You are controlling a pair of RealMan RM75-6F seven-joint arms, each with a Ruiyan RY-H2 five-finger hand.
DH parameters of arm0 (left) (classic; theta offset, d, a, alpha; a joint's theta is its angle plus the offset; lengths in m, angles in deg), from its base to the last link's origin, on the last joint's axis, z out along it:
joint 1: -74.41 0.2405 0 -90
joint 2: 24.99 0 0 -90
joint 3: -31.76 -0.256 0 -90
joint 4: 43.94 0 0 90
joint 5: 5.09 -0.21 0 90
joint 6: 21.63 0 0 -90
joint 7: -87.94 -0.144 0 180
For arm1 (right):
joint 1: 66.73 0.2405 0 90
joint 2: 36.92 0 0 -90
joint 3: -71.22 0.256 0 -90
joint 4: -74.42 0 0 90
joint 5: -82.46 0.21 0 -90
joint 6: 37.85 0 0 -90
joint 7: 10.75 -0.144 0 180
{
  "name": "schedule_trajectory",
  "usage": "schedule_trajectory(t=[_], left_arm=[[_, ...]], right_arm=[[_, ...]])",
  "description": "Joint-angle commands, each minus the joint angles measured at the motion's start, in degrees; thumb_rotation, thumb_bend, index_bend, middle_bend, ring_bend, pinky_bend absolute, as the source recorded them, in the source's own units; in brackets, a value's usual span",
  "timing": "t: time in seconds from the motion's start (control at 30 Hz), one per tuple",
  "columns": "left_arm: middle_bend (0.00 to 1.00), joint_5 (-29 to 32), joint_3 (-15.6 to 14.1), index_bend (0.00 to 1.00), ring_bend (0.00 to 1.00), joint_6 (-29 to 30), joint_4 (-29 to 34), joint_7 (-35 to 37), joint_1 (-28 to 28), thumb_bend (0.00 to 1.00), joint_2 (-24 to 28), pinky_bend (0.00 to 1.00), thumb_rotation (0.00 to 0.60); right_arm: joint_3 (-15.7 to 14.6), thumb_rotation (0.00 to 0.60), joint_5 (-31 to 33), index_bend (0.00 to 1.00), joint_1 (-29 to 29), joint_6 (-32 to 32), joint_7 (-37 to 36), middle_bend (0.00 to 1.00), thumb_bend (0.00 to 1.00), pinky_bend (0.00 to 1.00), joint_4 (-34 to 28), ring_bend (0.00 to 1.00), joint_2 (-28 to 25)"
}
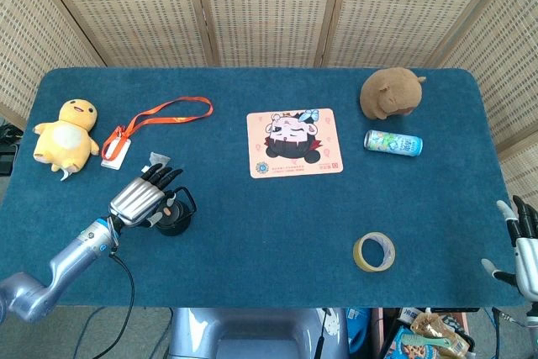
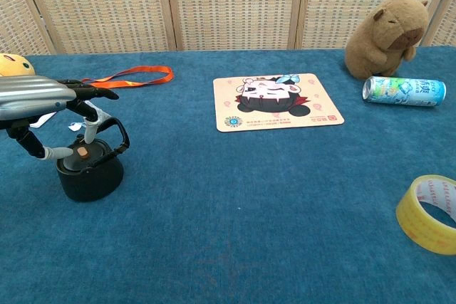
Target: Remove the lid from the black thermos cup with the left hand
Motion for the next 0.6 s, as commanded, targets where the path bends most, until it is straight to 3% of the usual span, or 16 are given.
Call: schedule_trajectory(t=[0.03,0.6], left_arm=[[0.0,0.4,0.13,0.46,0.0,-0.19,0.04,-0.63,-0.16,0.38,-0.27,0.0,0.6],[0.0,0.36,-0.41,0.48,0.0,0.29,-1.59,-1.74,-0.18,0.38,-2.28,0.0,0.6]], right_arm=[[0.02,0.6,0.06,0.0,0.02,-0.05,0.0,0.0,0.0,0.0,0.03,0.0,0.0],[0.03,0.6,0.38,0.0,0.12,-0.41,-0.19,0.0,0.0,0.0,0.18,0.0,-0.04]])
